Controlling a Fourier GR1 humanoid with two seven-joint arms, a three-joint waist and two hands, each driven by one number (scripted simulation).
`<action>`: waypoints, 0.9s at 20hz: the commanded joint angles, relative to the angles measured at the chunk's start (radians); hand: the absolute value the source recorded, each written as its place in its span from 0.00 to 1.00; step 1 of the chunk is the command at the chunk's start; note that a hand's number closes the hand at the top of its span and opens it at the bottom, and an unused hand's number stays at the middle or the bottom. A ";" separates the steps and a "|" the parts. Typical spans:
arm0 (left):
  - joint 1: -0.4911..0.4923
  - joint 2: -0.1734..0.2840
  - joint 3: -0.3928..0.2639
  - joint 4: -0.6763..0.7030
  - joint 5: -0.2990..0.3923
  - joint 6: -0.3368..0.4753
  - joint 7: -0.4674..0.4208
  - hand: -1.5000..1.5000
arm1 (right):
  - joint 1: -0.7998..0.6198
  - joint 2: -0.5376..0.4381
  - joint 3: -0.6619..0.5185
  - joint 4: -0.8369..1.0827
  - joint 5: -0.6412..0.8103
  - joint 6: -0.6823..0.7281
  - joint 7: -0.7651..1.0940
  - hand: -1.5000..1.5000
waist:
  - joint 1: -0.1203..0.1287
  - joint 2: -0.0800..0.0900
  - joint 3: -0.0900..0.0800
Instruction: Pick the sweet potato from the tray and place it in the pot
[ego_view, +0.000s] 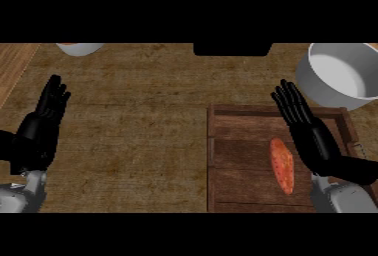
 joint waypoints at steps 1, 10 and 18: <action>-0.015 -0.030 0.006 0.071 0.033 -0.080 -0.006 0.50 | 0.028 0.004 0.004 0.044 0.066 -0.027 -0.003 0.00 | -0.024 -0.026 -0.007; 0.060 -0.139 -0.186 -0.011 0.173 -0.227 0.084 0.50 | 0.094 -0.313 -0.087 0.376 0.439 -0.315 0.317 0.00 | -0.020 -0.004 -0.014; 0.088 -0.155 -0.190 -0.018 0.191 -0.253 0.122 0.50 | 0.035 -0.368 0.134 0.061 0.661 -0.205 0.747 0.00 | -0.027 -0.034 -0.010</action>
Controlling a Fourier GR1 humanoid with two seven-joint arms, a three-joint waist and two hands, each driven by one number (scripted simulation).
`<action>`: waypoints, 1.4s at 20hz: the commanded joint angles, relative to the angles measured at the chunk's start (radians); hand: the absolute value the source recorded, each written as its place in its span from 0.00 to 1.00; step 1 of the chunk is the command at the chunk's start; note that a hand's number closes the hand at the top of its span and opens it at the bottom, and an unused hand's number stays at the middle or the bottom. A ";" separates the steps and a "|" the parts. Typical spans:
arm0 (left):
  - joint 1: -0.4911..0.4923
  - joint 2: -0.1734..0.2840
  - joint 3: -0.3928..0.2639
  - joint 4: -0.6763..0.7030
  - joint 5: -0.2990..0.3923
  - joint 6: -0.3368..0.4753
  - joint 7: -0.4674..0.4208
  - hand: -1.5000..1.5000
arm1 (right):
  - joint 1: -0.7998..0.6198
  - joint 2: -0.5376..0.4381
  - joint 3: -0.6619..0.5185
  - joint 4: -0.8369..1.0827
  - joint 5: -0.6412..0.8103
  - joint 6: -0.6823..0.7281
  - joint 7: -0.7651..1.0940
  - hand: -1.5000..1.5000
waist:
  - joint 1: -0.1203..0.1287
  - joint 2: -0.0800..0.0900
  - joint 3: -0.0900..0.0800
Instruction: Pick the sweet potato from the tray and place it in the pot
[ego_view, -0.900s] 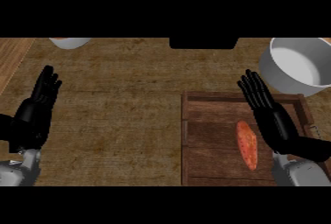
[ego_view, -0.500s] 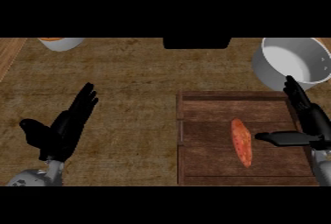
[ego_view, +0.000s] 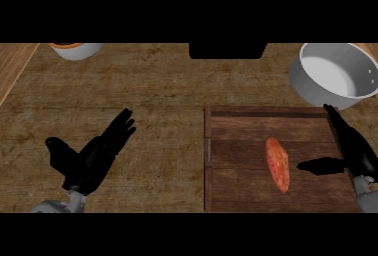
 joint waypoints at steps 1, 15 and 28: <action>0.009 0.015 0.025 0.017 0.016 -0.041 -0.007 0.50 | -0.040 -0.079 0.063 -0.217 0.051 0.134 0.285 0.00 | -0.009 -0.009 0.001; 0.025 -0.027 0.034 0.024 0.006 -0.067 -0.005 0.50 | -0.292 -0.130 -0.053 -0.596 -0.336 0.458 1.101 0.00 | 0.002 -0.005 0.002; 0.017 -0.073 0.033 0.077 -0.064 -0.085 -0.039 0.50 | -0.298 0.063 0.092 -0.415 -0.178 0.343 1.017 0.00 | 0.007 0.000 0.004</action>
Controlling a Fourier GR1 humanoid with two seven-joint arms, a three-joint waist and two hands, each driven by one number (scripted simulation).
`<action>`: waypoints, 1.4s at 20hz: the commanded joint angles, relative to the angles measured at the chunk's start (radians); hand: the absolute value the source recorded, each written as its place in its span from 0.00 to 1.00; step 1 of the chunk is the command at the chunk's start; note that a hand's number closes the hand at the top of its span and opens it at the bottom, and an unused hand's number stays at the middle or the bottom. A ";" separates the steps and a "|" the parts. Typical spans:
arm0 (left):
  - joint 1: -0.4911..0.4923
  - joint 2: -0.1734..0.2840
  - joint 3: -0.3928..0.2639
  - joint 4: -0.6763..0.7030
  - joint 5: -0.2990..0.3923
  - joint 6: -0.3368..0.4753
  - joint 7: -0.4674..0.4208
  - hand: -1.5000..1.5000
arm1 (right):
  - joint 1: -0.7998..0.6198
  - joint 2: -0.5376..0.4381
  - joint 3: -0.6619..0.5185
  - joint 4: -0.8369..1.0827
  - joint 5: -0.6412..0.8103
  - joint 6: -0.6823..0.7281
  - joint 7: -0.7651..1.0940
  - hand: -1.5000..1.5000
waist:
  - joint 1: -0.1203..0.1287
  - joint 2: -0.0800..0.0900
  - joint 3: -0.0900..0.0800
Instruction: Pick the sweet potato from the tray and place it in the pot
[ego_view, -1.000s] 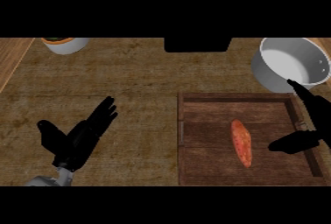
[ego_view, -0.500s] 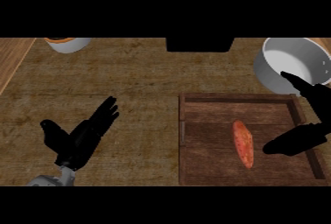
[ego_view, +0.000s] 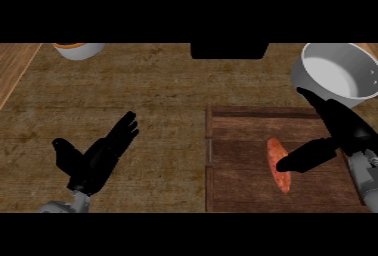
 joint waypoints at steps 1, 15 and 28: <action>0.015 0.002 0.029 0.036 0.010 -0.033 -0.022 0.50 | -0.021 0.058 0.068 -0.046 0.049 -0.007 0.244 0.00 | -0.005 -0.002 -0.001; 0.048 -0.021 0.012 -0.066 -0.032 -0.022 0.036 0.50 | 0.045 0.061 0.126 0.068 0.191 0.040 0.173 0.00 | -0.002 -0.002 0.001; 0.033 -0.073 0.044 0.024 -0.073 -0.037 0.001 0.50 | 0.116 0.090 0.085 0.137 0.234 0.050 0.094 0.00 | -0.010 0.000 0.001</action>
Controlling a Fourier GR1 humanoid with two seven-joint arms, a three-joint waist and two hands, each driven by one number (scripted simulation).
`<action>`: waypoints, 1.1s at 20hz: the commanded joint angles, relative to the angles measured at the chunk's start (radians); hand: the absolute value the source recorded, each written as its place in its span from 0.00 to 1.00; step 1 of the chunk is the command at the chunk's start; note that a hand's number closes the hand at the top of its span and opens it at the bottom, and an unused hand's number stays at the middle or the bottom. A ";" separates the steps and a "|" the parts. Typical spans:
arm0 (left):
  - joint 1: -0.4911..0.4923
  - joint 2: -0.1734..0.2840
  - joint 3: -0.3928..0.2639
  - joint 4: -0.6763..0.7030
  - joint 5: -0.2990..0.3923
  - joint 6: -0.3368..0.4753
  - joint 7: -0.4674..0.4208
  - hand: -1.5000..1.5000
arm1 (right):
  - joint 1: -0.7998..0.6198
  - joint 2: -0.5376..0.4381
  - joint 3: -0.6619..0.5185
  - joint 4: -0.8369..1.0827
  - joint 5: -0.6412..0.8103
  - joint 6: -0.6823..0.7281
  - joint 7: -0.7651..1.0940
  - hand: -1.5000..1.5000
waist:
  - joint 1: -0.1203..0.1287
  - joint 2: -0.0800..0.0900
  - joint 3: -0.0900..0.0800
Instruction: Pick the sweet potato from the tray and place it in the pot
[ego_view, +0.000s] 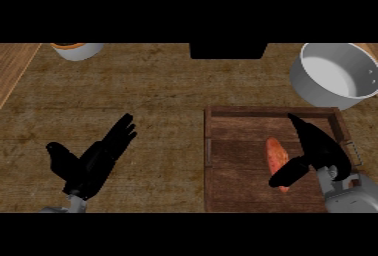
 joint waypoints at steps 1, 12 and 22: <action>-0.009 0.012 0.042 0.036 0.005 -0.036 -0.017 0.50 | 0.068 0.023 0.035 -0.065 0.053 0.018 0.151 0.00 | -0.007 -0.001 0.000; -0.027 -0.068 0.019 0.016 -0.076 0.009 0.026 0.50 | 0.044 0.105 -0.033 0.162 0.123 0.041 -0.007 0.00 | 0.002 0.001 0.001; 0.000 -0.114 0.047 -0.037 -0.104 -0.020 0.085 0.50 | 0.099 0.183 -0.099 0.105 0.163 0.095 -0.159 1.00 | -0.002 0.000 0.000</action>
